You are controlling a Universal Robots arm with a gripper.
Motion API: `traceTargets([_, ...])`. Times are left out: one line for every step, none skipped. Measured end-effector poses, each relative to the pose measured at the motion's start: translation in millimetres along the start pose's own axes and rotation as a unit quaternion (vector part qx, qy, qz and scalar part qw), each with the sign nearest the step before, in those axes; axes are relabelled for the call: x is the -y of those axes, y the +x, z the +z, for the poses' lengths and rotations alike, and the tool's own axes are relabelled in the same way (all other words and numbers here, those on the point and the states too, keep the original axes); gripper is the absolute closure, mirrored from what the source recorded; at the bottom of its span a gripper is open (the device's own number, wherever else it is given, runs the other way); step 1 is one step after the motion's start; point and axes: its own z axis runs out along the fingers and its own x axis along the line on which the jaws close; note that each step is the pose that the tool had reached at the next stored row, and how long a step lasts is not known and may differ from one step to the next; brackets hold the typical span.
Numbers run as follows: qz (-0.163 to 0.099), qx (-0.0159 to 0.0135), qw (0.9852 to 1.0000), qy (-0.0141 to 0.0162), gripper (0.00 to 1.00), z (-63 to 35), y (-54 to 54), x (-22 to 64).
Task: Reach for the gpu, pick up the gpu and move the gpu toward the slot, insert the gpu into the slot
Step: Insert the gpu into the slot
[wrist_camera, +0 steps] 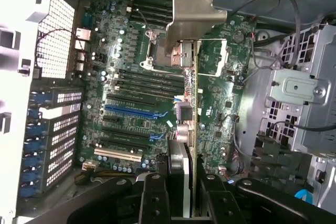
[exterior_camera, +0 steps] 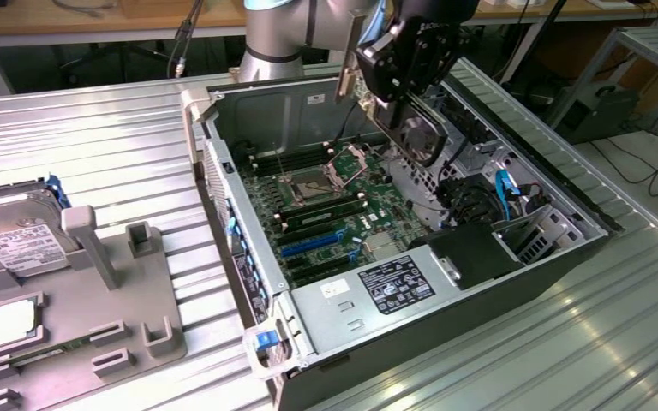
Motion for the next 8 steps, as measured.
traceTargets([-0.004, 0.0, 1.0, -0.0001, 0.72, 0.0, 0.0, 0.0])
traceTargets([-0.007, 0.0001, 1.0, -0.0002, 0.72, 0.0, 0.0, 0.0])
traceTargets([-0.011, 0.0001, 0.9999, -0.0003, 0.72, 0.0, 0.0, 0.0])
traceTargets([-0.016, 0.0001, 0.9999, -0.0004, 0.72, 0.0, 0.0, 0.0])
traceTargets([-0.021, 0.0002, 0.9998, -0.0005, 0.72, 0.0, 0.0, 0.0])
traceTargets([-0.025, 0.0002, 0.9997, -0.0005, 0.72, 0.0, 0.0, 0.0])
traceTargets([-0.029, 0.0002, 0.9996, -0.0007, 0.72, 0.0, 0.0, 0.0])
traceTargets([-0.034, 0.0003, 0.9994, -0.0008, 0.72, 0.0, 0.0, 0.0])
